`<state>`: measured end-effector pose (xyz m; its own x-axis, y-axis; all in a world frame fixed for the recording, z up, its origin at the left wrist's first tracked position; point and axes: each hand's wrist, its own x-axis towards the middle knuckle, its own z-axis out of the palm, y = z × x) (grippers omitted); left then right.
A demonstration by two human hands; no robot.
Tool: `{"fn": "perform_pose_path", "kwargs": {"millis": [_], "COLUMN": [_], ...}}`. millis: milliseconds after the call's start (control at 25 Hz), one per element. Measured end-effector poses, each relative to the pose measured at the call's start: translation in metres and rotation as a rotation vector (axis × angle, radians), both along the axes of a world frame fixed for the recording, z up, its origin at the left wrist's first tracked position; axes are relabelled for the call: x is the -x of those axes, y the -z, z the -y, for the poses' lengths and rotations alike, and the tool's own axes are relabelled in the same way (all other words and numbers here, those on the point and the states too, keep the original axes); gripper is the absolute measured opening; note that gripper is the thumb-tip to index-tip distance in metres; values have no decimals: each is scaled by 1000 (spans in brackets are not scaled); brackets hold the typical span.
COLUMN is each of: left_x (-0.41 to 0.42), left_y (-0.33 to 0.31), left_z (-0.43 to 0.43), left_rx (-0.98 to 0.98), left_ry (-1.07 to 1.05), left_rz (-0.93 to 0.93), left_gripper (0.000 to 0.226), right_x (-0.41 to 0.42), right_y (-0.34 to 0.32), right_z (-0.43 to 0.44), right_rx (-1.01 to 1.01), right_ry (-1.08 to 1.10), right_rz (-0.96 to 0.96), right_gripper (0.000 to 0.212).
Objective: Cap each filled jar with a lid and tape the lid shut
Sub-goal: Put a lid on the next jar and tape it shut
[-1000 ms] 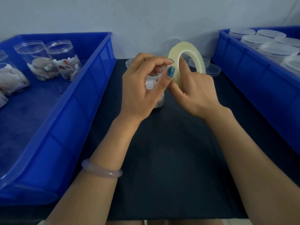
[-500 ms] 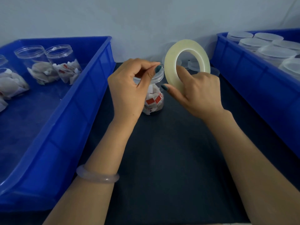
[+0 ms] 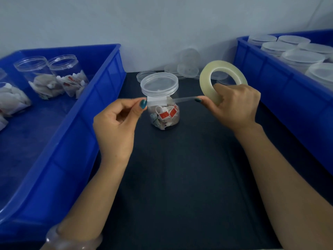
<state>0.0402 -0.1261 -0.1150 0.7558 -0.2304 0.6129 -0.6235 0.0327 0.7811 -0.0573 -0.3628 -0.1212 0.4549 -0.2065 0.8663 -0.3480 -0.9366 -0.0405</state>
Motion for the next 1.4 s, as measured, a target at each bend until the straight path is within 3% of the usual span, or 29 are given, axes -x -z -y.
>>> {"fn": "perform_pose_path", "kwargs": {"millis": [280, 720, 800, 960, 1120, 1320, 1400], "left_x": [-11, -37, -34, -36, -53, -66, -69], "left_y": [8, 15, 13, 13, 10, 17, 18], "left_z": [2, 30, 34, 46, 47, 43, 46], "left_rx": [121, 195, 208, -133, -169, -94, -65], "left_ry": [-41, -149, 13, 342, 328, 530, 594], "left_rz": [-217, -306, -327, -207, -230, -338, -406], "left_gripper": [11, 12, 31, 98, 92, 103, 96], "right_x": [-6, -22, -23, -21, -18, -22, -22], "right_y": [-10, -9, -8, -12, -14, -8, -6], "right_z": [-11, -6, -6, -9, -9, -3, -3], "right_rx": [-80, -296, -308, -316, -342, -382, -398], "right_ry": [-3, 68, 53, 30, 18, -28, -54], "right_rz": [9, -120, -116, -97, -105, -170, -185], "right_gripper": [67, 79, 79, 70, 78, 87, 85]}}
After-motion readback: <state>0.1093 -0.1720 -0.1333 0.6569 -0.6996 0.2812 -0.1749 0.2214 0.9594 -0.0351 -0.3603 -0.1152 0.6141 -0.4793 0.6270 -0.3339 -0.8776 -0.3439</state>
